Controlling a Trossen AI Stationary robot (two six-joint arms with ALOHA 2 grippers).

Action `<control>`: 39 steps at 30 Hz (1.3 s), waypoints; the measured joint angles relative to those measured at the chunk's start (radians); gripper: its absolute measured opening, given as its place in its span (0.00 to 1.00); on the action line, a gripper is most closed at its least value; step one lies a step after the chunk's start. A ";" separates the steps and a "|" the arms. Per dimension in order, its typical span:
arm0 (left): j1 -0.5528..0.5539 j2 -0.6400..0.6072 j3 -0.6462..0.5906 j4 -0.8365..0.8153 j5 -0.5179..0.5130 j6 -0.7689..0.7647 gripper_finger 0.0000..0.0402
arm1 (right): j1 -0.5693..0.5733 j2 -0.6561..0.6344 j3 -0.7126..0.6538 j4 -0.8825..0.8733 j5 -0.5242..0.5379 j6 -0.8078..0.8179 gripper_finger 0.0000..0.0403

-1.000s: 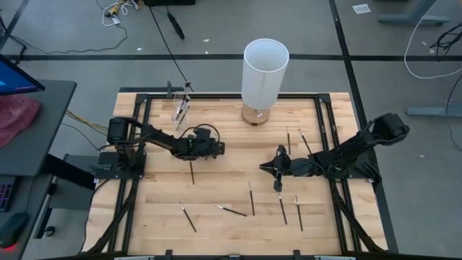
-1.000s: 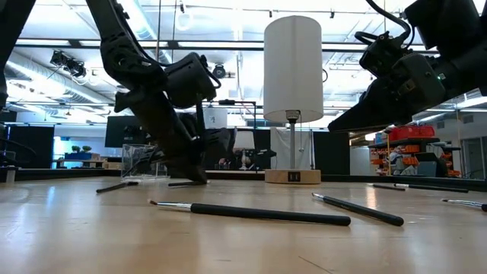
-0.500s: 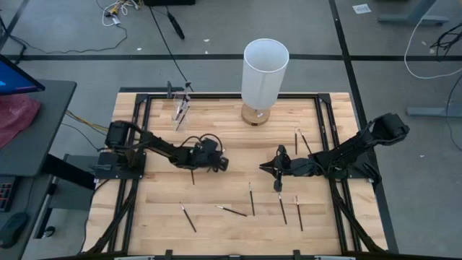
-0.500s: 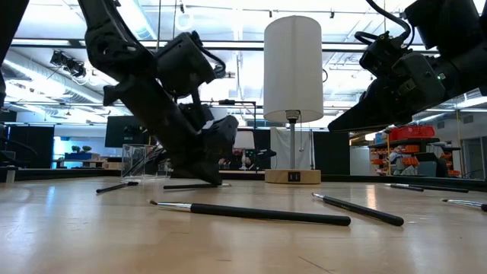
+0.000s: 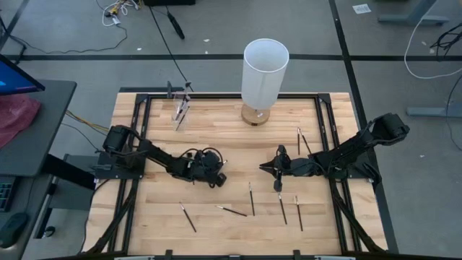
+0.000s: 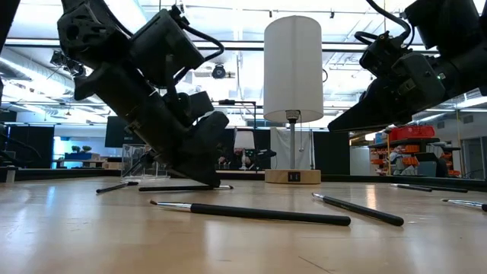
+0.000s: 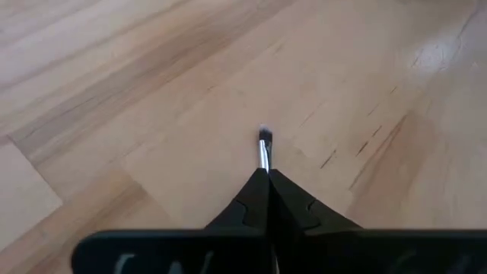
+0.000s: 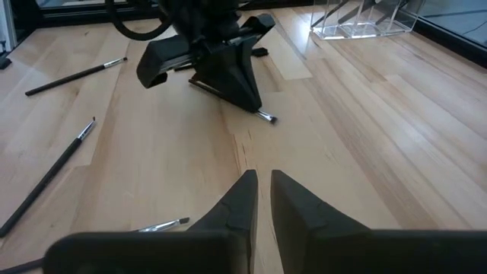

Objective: Put items in baskets/containers
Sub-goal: Put the black eyeshadow brush into the transparent organizer

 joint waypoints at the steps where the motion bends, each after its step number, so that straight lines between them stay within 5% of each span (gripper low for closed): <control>1: 0.000 0.000 0.000 0.000 0.000 0.000 0.03 | 0.000 0.000 0.000 0.000 0.000 0.001 0.11; 14: -0.015 0.016 0.002 -0.020 -0.015 -0.045 0.35 | 0.000 0.000 0.000 0.000 0.000 0.002 0.11; 25: -0.116 0.143 0.005 0.050 -0.179 0.071 0.25 | 0.000 0.000 0.000 0.001 0.000 0.002 0.11; 33: -0.069 0.148 0.004 0.100 -0.099 0.056 0.14 | 0.000 0.000 0.000 0.017 0.000 0.002 0.11; 39: -0.042 0.143 0.004 0.141 -0.021 0.085 0.17 | 0.000 0.000 0.000 0.018 0.000 0.019 0.11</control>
